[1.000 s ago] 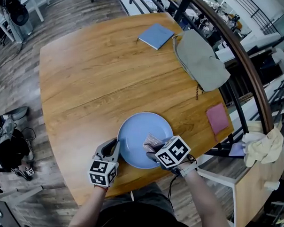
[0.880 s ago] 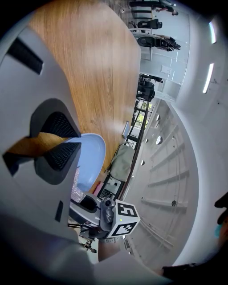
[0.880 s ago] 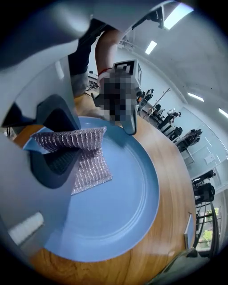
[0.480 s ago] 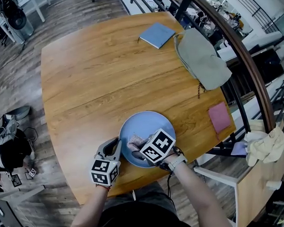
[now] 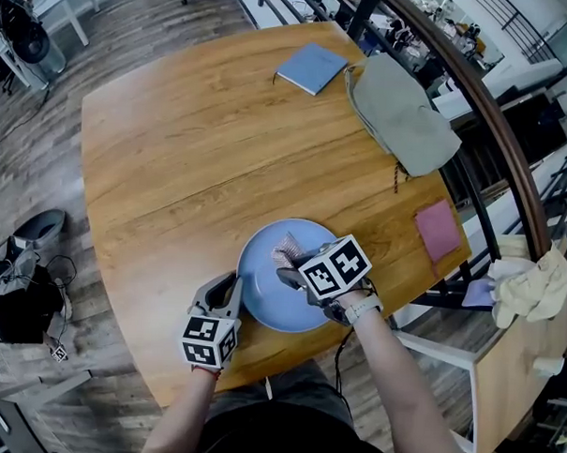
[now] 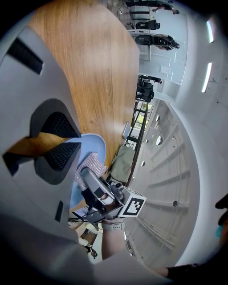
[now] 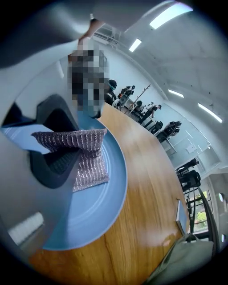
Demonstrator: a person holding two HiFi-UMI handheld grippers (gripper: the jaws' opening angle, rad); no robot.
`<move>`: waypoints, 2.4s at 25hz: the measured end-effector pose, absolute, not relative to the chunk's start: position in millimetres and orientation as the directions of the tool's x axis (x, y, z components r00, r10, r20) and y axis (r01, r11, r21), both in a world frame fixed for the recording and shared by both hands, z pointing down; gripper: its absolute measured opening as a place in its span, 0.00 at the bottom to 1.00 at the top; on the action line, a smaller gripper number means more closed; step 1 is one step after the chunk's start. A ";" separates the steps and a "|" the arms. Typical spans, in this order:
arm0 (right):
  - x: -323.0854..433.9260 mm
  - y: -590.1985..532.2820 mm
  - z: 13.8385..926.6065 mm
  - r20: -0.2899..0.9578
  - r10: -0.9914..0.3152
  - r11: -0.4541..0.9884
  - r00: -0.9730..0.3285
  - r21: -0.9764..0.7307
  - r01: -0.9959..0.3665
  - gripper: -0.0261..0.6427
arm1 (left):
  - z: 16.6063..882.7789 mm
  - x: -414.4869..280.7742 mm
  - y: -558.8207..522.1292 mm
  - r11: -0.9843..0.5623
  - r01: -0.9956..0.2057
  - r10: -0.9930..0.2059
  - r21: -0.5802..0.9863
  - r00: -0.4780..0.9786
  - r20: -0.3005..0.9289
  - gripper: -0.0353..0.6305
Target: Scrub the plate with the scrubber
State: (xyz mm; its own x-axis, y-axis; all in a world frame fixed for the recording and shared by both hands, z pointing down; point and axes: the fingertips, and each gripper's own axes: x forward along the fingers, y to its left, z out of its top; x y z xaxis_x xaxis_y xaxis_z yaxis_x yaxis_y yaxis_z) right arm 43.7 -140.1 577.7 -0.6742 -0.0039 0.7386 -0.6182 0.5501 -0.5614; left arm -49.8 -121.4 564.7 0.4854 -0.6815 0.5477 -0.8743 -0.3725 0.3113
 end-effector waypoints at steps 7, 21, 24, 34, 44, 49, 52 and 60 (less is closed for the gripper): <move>91.2 -137.2 577.9 0.804 -0.095 0.522 -0.587 -0.461 -0.717 0.18 | 564.5 -49.9 -121.1 -0.377 -0.874 -0.679 0.307 0.486 0.550 0.09; 53.1 -57.5 583.3 0.870 0.035 0.646 -0.491 -0.395 -0.654 0.18 | 565.9 -49.6 -121.5 -0.372 -0.873 -0.680 0.316 0.488 0.548 0.09; 30.6 -51.5 584.4 0.855 0.069 0.657 -0.515 -0.427 -0.621 0.18 | 566.0 -49.5 -121.7 -0.368 -0.868 -0.677 0.333 0.496 0.544 0.09; -20.9 -64.1 570.5 0.613 -0.016 0.564 -0.790 -0.647 -0.513 0.18 | 559.3 -51.5 -123.3 -0.378 -0.835 -0.660 0.399 0.545 0.517 0.09; 22.3 -92.6 511.8 0.385 -0.421 0.505 -0.821 -0.652 -0.565 0.18 | 519.8 -70.9 -132.4 -0.452 -0.823 -0.728 0.345 0.563 0.391 0.09; 54.8 -91.6 498.2 0.433 -0.549 0.555 -0.715 -0.450 -0.699 0.17 | 501.2 -73.9 -131.7 -0.498 -0.819 -0.744 0.286 0.573 0.344 0.05; 69.5 -91.2 480.4 0.398 -0.627 0.549 -0.669 -0.383 -0.743 0.17 | 488.8 -79.1 -131.0 -0.505 -0.821 -0.758 0.267 0.570 0.318 0.05; 105.8 -83.4 423.8 0.265 -0.803 0.479 -0.534 -0.248 -0.842 0.17 | 443.9 -98.5 -121.5 -0.523 -0.821 -0.796 0.229 0.566 0.215 0.05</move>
